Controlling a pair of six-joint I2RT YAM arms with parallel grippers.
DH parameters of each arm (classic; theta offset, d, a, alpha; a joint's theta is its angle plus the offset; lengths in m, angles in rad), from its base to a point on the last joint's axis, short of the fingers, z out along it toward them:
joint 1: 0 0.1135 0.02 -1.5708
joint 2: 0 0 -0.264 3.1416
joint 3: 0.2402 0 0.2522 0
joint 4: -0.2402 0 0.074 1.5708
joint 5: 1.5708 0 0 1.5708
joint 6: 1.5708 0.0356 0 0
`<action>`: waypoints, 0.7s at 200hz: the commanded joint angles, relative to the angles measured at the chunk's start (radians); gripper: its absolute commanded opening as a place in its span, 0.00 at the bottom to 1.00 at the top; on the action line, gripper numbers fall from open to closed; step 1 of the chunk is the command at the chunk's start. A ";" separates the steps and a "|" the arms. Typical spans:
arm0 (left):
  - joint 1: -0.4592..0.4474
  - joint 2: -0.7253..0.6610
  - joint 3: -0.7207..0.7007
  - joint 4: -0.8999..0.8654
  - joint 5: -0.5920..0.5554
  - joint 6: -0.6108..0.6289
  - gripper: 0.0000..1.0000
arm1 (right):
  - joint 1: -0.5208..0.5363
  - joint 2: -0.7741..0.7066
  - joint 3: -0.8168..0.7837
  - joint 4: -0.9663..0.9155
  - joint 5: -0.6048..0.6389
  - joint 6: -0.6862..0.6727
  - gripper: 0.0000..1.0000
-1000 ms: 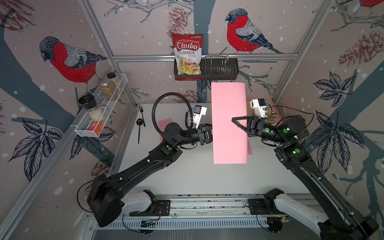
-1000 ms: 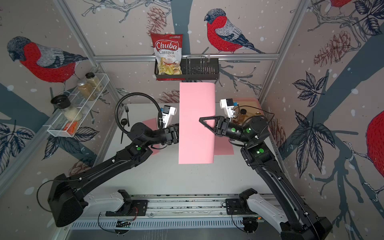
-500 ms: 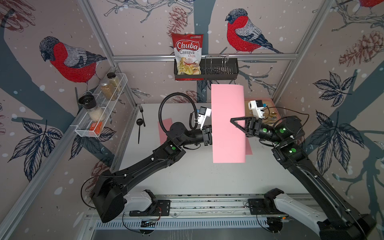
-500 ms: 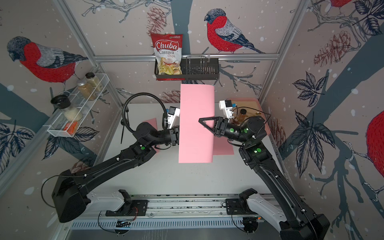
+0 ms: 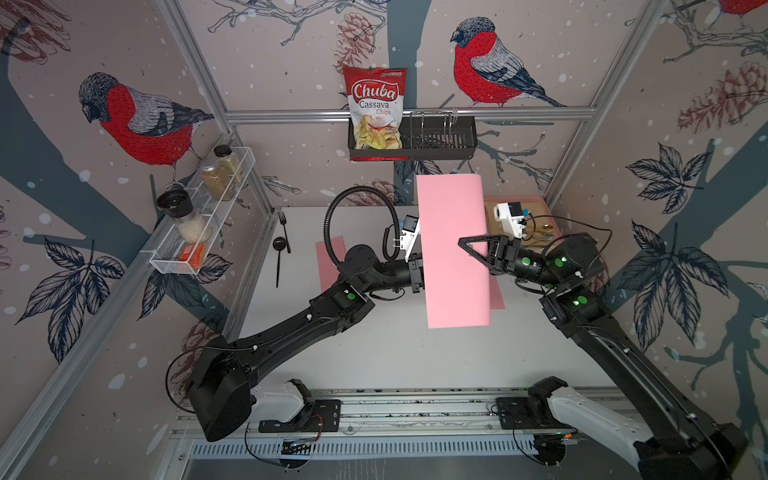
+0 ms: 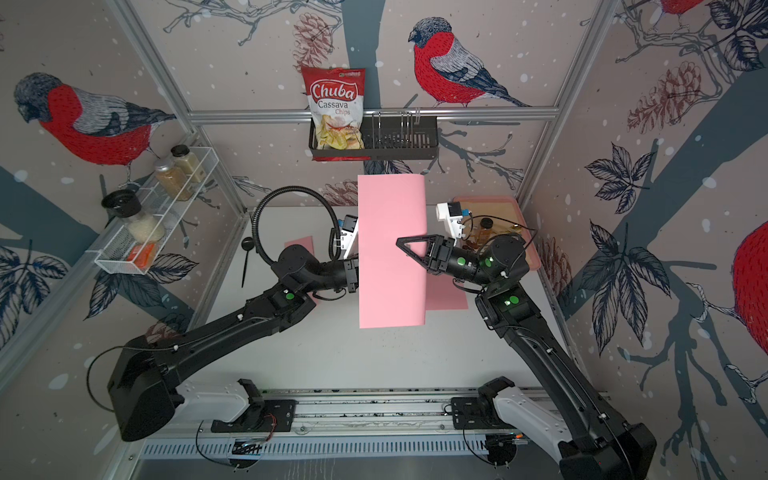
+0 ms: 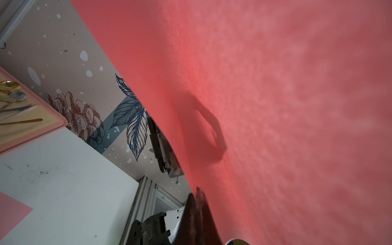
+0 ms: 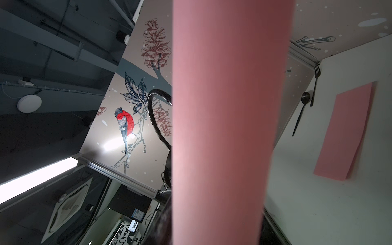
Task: Fold the rectangular paper in half along the long edge
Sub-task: Fold the paper.
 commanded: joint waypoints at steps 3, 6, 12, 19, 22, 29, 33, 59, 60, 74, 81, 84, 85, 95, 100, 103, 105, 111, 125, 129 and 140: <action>-0.001 -0.003 -0.007 0.058 0.018 -0.002 0.00 | -0.017 -0.005 0.007 0.013 -0.005 -0.011 0.36; 0.000 -0.004 -0.009 0.058 0.017 -0.001 0.00 | -0.020 -0.006 0.008 0.007 -0.006 -0.013 0.36; -0.001 -0.006 -0.012 0.052 0.014 0.003 0.00 | -0.024 -0.006 0.010 0.000 -0.009 -0.016 0.37; -0.001 -0.009 -0.013 0.046 0.009 0.008 0.00 | -0.028 -0.008 0.010 0.000 -0.012 -0.017 0.39; -0.001 -0.010 -0.013 0.045 0.008 0.010 0.00 | -0.028 -0.010 0.010 0.000 -0.014 -0.017 0.40; -0.001 -0.014 -0.014 0.039 0.005 0.014 0.00 | -0.032 -0.012 0.010 -0.007 -0.014 -0.018 0.42; -0.001 -0.015 -0.015 0.035 0.002 0.015 0.00 | -0.034 -0.012 0.012 -0.013 -0.016 -0.021 0.44; -0.001 -0.026 -0.020 0.020 -0.009 0.029 0.00 | -0.046 -0.023 0.014 -0.041 -0.019 -0.035 0.49; -0.001 -0.026 -0.020 0.019 -0.009 0.030 0.00 | -0.046 -0.023 0.014 -0.042 -0.020 -0.035 0.50; -0.001 -0.032 -0.020 0.003 -0.017 0.041 0.00 | -0.051 -0.029 0.015 -0.056 -0.022 -0.041 0.52; 0.000 -0.035 -0.019 -0.010 -0.021 0.049 0.00 | -0.052 -0.031 0.016 -0.063 -0.024 -0.044 0.53; -0.001 -0.036 -0.019 -0.014 -0.023 0.052 0.00 | -0.052 -0.033 0.016 -0.066 -0.023 -0.046 0.54; -0.002 -0.036 -0.019 -0.016 -0.023 0.054 0.00 | -0.052 -0.033 0.016 -0.068 -0.023 -0.046 0.54; -0.001 -0.040 -0.018 -0.033 -0.028 0.064 0.00 | -0.053 -0.036 0.016 -0.073 -0.025 -0.050 0.55; -0.001 -0.041 -0.017 -0.041 -0.031 0.069 0.00 | -0.052 -0.037 0.016 -0.077 -0.025 -0.051 0.55; -0.001 -0.041 -0.017 -0.044 -0.032 0.072 0.00 | -0.052 -0.038 0.016 -0.079 -0.025 -0.053 0.55; -0.001 -0.042 -0.017 -0.047 -0.033 0.074 0.00 | -0.053 -0.039 0.016 -0.079 -0.025 -0.053 0.55; -0.001 -0.042 -0.018 -0.052 -0.036 0.076 0.00 | -0.053 -0.040 0.015 -0.078 -0.025 -0.053 0.52; -0.001 -0.041 -0.018 -0.059 -0.038 0.080 0.00 | -0.053 -0.042 0.013 -0.070 -0.026 -0.049 0.46; -0.001 -0.040 -0.018 -0.059 -0.040 0.081 0.00 | -0.052 -0.042 0.013 -0.068 -0.027 -0.048 0.44; -0.001 -0.039 -0.017 -0.064 -0.041 0.084 0.00 | -0.053 -0.043 0.013 -0.061 -0.025 -0.044 0.40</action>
